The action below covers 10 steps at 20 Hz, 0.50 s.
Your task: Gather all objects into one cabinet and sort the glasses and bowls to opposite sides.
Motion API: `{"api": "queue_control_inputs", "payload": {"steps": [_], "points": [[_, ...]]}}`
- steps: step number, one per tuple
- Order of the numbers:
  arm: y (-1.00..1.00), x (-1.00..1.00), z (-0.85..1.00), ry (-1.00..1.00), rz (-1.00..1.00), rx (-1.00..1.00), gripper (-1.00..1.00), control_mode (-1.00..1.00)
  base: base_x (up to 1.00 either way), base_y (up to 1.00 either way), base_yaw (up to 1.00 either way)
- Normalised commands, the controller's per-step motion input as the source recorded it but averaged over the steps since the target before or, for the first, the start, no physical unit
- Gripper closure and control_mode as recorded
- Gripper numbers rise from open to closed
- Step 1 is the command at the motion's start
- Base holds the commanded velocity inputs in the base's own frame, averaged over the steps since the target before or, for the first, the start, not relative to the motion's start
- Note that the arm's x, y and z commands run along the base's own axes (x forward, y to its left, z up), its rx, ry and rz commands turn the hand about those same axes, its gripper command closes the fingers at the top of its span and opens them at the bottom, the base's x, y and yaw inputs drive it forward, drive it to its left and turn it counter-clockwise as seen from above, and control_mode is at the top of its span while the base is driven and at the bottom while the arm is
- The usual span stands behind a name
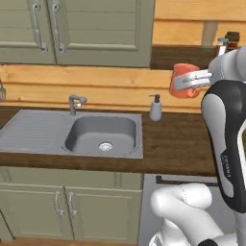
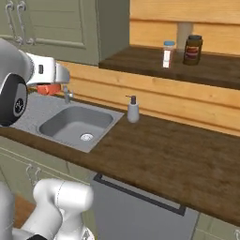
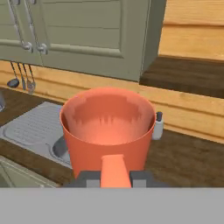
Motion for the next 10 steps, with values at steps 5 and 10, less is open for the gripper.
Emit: {"api": "queue_control_inputs", "payload": {"steps": [5, 10], "points": [[0.00, 0.00, 0.00, 0.00, 0.00, 0.00, 1.00, 1.00, -0.66, 1.00, 0.51], [0.00, 0.00, 0.00, 0.00, 0.00, 0.00, 1.00, 1.00, -0.41, 1.00, 0.53]]}}
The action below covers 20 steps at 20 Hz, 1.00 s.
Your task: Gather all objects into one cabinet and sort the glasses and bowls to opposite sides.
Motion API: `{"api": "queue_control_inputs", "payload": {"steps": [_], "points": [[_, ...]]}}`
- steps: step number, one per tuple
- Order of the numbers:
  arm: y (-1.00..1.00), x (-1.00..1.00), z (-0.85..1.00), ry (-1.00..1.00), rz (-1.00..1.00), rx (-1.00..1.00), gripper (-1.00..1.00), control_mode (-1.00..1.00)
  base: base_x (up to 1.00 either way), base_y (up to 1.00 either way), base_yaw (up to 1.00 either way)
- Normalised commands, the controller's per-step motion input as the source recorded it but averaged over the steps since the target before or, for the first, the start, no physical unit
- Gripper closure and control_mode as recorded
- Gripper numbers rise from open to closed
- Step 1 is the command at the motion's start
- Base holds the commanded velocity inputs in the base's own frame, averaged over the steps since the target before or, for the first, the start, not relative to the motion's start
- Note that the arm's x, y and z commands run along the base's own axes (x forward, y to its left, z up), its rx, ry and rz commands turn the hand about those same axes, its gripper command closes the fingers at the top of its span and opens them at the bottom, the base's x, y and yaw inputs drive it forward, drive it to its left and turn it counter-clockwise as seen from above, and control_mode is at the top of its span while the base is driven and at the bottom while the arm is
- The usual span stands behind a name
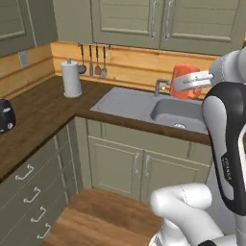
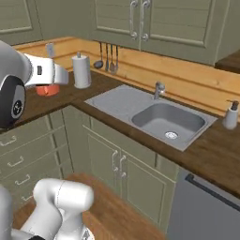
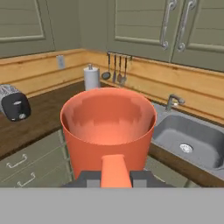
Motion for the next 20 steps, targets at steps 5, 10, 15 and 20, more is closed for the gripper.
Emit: {"api": "queue_control_inputs", "payload": {"steps": [5, 10, 15, 20], "points": [[0.00, 0.00, 0.00, 0.00, 0.00, 0.00, 1.00, 1.00, -0.39, 1.00, 0.55], [0.00, 0.00, 0.00, 0.00, 0.00, 0.00, 1.00, 1.00, -0.39, 1.00, 0.56], [0.00, 0.00, 0.00, 0.00, 0.00, 0.00, 1.00, 1.00, -0.41, 1.00, 0.55], [0.00, 0.00, 0.00, 0.00, 0.00, 0.00, 1.00, 1.00, -0.36, 1.00, 0.55]]}}
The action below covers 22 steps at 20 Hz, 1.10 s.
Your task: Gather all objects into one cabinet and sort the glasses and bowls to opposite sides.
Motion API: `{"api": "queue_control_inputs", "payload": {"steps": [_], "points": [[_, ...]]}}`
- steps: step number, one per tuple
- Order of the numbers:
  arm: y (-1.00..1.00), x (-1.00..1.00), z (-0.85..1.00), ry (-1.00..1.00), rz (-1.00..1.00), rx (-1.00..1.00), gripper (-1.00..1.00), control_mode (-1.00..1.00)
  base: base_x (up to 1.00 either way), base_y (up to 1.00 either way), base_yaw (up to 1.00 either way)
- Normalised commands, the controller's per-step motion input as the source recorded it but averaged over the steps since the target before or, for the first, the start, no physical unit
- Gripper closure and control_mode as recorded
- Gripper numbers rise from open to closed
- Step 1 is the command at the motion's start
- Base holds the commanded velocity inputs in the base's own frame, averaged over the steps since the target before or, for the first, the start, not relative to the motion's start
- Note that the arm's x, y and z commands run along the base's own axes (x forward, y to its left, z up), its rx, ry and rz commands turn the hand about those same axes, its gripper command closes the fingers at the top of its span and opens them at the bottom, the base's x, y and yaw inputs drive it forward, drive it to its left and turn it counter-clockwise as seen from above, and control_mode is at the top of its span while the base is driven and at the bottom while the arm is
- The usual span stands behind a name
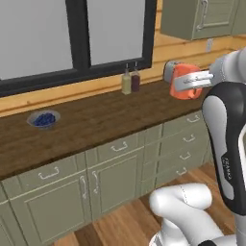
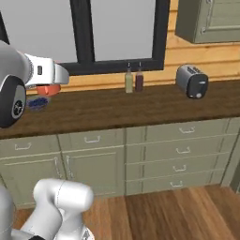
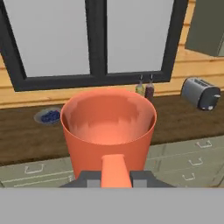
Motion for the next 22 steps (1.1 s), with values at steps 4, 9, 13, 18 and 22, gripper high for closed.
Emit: {"api": "queue_control_inputs", "payload": {"steps": [4, 9, 13, 18, 22], "points": [[0.00, 0.00, 0.00, 0.00, 0.00, 0.00, 1.00, 1.00, -0.20, 1.00, 0.54], [0.00, 0.00, 0.00, 0.00, 0.00, 0.00, 1.00, 1.00, 0.15, 0.95, 0.36], [0.00, 0.00, 0.00, 0.00, 0.00, 0.00, 1.00, 1.00, 0.17, 1.00, 0.12], [0.00, 0.00, 0.00, 0.00, 0.00, 0.00, 1.00, 1.00, -0.30, 1.00, 0.01], [0.00, 0.00, 0.00, 0.00, 0.00, 0.00, 1.00, 1.00, -0.30, 0.95, 0.00]]}}
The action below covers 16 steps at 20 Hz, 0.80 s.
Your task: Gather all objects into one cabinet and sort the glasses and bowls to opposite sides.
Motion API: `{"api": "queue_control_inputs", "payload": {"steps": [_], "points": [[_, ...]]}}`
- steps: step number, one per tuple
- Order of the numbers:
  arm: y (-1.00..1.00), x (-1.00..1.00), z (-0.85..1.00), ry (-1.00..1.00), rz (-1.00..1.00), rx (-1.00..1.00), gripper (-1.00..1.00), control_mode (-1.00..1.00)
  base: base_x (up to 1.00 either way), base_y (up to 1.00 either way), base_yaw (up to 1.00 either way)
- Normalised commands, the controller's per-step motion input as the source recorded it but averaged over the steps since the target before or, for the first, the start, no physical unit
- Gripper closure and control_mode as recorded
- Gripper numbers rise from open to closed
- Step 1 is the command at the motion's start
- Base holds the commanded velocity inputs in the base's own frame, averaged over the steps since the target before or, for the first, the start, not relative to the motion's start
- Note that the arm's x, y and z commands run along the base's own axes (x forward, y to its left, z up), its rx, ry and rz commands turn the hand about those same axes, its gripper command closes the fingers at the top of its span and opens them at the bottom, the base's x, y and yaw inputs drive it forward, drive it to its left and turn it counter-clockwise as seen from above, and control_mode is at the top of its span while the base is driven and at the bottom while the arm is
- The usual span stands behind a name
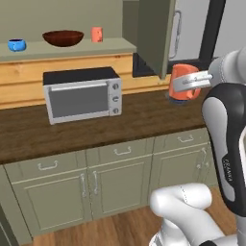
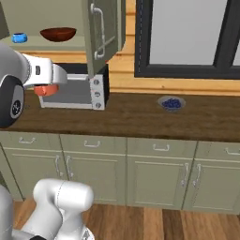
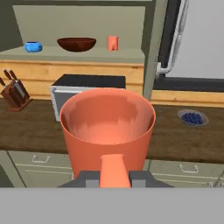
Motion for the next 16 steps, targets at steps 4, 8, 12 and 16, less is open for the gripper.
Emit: {"api": "queue_control_inputs", "payload": {"steps": [4, 8, 12, 16], "points": [[0.00, 0.00, 0.00, 0.00, 0.00, 0.00, 1.00, 1.00, 0.06, 0.67, -0.07], [0.00, 0.00, 0.00, 0.00, 0.00, 0.00, 1.00, 1.00, 0.21, 0.34, -0.01], [0.00, 0.00, 0.00, 0.00, 0.00, 0.00, 1.00, 1.00, 0.32, 0.34, 0.00], [0.00, 0.00, 0.00, 0.00, 0.00, 0.00, 1.00, 1.00, 0.32, 0.47, 0.00]]}}
